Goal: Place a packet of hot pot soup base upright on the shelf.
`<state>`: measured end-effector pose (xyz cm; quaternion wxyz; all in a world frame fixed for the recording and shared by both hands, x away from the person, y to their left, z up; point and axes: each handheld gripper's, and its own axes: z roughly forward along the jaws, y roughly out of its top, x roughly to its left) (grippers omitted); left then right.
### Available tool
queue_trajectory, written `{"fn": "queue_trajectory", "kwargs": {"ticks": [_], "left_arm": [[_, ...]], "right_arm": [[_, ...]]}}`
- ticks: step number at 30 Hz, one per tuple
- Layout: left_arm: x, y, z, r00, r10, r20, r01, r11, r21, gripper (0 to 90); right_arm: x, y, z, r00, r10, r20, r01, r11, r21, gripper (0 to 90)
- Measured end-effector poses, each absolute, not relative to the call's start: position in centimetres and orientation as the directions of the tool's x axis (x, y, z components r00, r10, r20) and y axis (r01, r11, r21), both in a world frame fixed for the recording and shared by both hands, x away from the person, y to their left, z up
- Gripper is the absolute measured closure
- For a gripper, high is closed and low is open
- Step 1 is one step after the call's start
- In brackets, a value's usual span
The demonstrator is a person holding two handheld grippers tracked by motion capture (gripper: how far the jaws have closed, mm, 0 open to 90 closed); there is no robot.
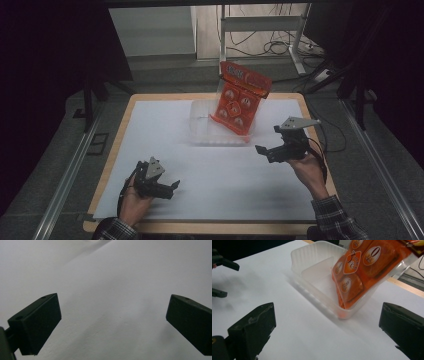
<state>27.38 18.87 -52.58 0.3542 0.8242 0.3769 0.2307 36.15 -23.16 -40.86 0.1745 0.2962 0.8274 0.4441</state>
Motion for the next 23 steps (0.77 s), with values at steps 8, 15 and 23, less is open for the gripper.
{"fn": "queue_trajectory", "kwargs": {"ticks": [8, 15, 23], "left_arm": [[27.3, 18.9, -52.5, 0.615, 0.779, 0.125, 0.447, -0.475, 0.758, 0.0], [27.3, 18.9, -52.5, 0.621, 0.773, 0.133, 0.440, -0.483, 0.757, 0.0], [27.3, 19.0, -52.5, 0.621, 0.773, 0.130, 0.437, -0.479, 0.761, 0.0]], "right_arm": [[33.8, -23.8, -43.5, -0.764, 0.644, 0.018, 0.355, 0.397, 0.846, 1.8], [32.7, -23.8, -46.9, -0.768, 0.641, 0.002, 0.376, 0.449, 0.810, 2.2], [33.2, -24.1, -49.2, -0.764, 0.645, 0.012, 0.422, 0.486, 0.766, 2.6]]}}
